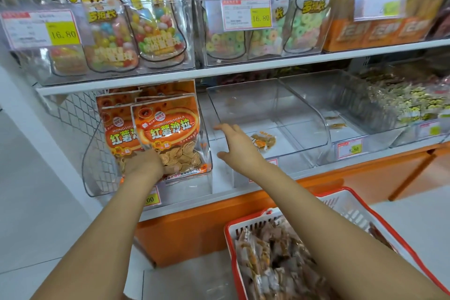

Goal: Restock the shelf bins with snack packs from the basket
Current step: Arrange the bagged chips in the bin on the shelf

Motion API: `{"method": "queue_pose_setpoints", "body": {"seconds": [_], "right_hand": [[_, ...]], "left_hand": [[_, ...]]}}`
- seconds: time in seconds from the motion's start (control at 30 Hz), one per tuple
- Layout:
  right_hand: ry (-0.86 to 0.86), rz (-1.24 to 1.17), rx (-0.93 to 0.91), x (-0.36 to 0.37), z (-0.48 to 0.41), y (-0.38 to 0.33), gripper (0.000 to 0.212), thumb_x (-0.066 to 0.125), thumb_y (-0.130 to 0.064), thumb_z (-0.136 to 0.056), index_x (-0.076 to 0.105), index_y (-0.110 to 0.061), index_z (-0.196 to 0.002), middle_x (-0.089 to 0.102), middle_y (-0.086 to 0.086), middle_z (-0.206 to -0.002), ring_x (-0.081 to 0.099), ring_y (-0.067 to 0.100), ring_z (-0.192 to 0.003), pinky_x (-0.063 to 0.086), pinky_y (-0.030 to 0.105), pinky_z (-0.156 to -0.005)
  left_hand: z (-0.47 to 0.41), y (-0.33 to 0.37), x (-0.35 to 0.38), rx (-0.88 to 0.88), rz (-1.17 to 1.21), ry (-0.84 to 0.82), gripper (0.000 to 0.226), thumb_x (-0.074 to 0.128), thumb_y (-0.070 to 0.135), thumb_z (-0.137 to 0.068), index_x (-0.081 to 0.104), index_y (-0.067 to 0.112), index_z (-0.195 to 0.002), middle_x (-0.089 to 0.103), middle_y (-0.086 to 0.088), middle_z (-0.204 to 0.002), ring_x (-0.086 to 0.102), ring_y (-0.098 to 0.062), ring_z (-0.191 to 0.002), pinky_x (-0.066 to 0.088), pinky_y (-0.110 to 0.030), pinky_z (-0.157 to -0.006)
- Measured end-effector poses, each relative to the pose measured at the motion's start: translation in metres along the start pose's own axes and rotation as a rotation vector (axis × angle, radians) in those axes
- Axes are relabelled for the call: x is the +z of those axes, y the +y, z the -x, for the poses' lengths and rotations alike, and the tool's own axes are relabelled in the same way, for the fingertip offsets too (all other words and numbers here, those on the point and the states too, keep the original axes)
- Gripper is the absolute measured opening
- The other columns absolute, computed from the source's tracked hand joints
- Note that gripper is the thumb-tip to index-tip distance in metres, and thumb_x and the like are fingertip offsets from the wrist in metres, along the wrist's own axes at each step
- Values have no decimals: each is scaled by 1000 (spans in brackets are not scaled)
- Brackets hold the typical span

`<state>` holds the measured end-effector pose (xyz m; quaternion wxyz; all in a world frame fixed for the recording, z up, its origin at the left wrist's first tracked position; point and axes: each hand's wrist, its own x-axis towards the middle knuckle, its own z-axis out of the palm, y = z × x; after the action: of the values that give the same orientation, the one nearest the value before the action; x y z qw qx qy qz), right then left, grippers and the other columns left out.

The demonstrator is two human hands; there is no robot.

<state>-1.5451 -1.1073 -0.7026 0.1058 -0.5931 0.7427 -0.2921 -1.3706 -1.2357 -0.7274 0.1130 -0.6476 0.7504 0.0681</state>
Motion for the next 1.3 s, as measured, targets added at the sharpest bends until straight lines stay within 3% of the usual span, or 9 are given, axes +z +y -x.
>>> {"method": "queue_pose_setpoints", "body": {"seconds": [0.3,0.4,0.53,0.67,0.8,0.97,1.07,1.2,1.3], "right_hand": [[119,17,-95,-34,48,-2,30,58,-16,-92,63,-15,-122,59,2,-122,56,16,-111,37,7,-88],[149,-1,-78,-48,71,13,8,64,-17,-86,70,-12,-83,68,3,-87,62,18,-91,47,35,-87],[132,85,89,-81,107,51,18,67,-22,-86,63,-10,-73,59,-4,-70,55,10,-75,36,20,-59],[98,216,398,-107,146,106,22,68,-28,-85,70,-11,-99,68,3,-93,63,20,-89,43,22,-64],[-81,333,726,-117,187,149,50,67,-40,-86,59,-3,-119,62,11,-117,58,26,-104,47,30,-82],[-327,313,868,-101,231,171,32,64,-43,-87,56,-13,-94,61,0,-89,59,18,-86,41,16,-64],[-325,415,919,-86,242,191,30,55,-39,-92,55,-11,-81,63,4,-88,53,14,-69,41,20,-60],[-316,459,878,-91,243,186,33,40,-30,-101,57,-15,-124,64,11,-103,60,23,-89,46,25,-70],[-257,486,878,-111,232,179,25,45,-25,-98,61,-8,-106,59,6,-84,57,23,-81,40,22,-59]], "left_hand": [[54,14,-24,253,-10,281,40,52,49,-92,63,11,-90,59,-5,-82,58,-25,-78,49,-31,-66],[95,37,-31,578,214,516,43,48,39,-96,54,16,-60,56,-5,-60,54,-24,-62,38,-30,-53],[139,77,-11,891,352,439,42,48,40,-95,41,20,-58,48,4,-55,47,-16,-57,34,-31,-53],[149,112,36,1058,183,234,26,49,39,-94,49,22,-75,50,9,-71,50,-16,-73,33,-29,-61],[135,130,79,1034,-20,36,28,50,38,-95,57,14,-108,60,-4,-106,56,-23,-97,43,-31,-77],[108,132,97,970,-130,56,40,53,35,-92,50,11,-124,56,-9,-123,57,-24,-106,49,-36,-88],[102,134,85,913,-89,175,34,49,32,-94,52,12,-121,60,-9,-120,59,-25,-106,51,-36,-87],[107,138,80,911,-48,202,27,47,32,-94,56,14,-113,64,-6,-110,61,-22,-99,52,-34,-84],[111,141,79,920,-2,178,25,49,31,-94,60,14,-108,65,-4,-105,61,-21,-96,52,-34,-83]]}}
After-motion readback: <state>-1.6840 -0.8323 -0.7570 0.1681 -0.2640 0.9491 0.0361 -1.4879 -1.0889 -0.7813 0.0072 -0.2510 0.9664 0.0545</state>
